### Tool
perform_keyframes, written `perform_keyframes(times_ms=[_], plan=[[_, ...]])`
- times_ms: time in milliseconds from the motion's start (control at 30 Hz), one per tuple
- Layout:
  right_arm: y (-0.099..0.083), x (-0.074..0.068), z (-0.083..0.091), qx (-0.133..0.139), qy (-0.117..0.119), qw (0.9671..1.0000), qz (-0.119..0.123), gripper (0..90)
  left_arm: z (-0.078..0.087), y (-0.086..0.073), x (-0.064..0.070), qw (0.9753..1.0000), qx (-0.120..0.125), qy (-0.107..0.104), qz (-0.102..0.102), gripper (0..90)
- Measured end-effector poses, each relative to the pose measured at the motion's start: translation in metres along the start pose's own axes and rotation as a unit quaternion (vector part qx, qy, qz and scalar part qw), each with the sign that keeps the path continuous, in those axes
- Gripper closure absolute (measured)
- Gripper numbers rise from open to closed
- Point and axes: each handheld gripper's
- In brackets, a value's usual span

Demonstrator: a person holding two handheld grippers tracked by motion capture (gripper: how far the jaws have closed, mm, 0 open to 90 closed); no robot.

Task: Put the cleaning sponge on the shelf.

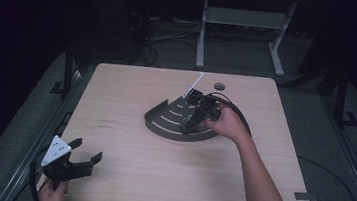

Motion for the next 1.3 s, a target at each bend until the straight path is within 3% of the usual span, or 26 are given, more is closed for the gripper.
perform_keyframes(times_ms=[200, 467, 600, 1300], plan=[[-0.007, -0.004, 0.003, -0.006, -0.012, 0.9999, 0.004, 16.8, 0.001, 0.000, 0.001, 1.0000, 0.000, -0.002, -0.003, 13.3], [-0.017, -0.008, 0.001, 0.001, -0.006, 1.0000, 0.006, 16.9, 0.001, -0.001, 0.000, 1.0000, -0.002, -0.002, -0.001, 13.3], [-0.022, -0.012, 0.002, -0.008, -0.009, 0.9999, 0.011, 16.3, 0.000, -0.001, 0.000, 1.0000, -0.002, -0.001, -0.001, 13.2], [-0.051, -0.022, 0.003, 0.009, -0.013, 0.9998, 0.008, 15.0, 0.000, -0.002, 0.001, 1.0000, -0.004, 0.000, -0.001, 13.3]])
Point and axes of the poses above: each handheld gripper's, and its own axes: z roughly backward along the jaws, y roughly out of its top, x roughly to its right, and after that the axes turned 13 degrees about -x, right-handed
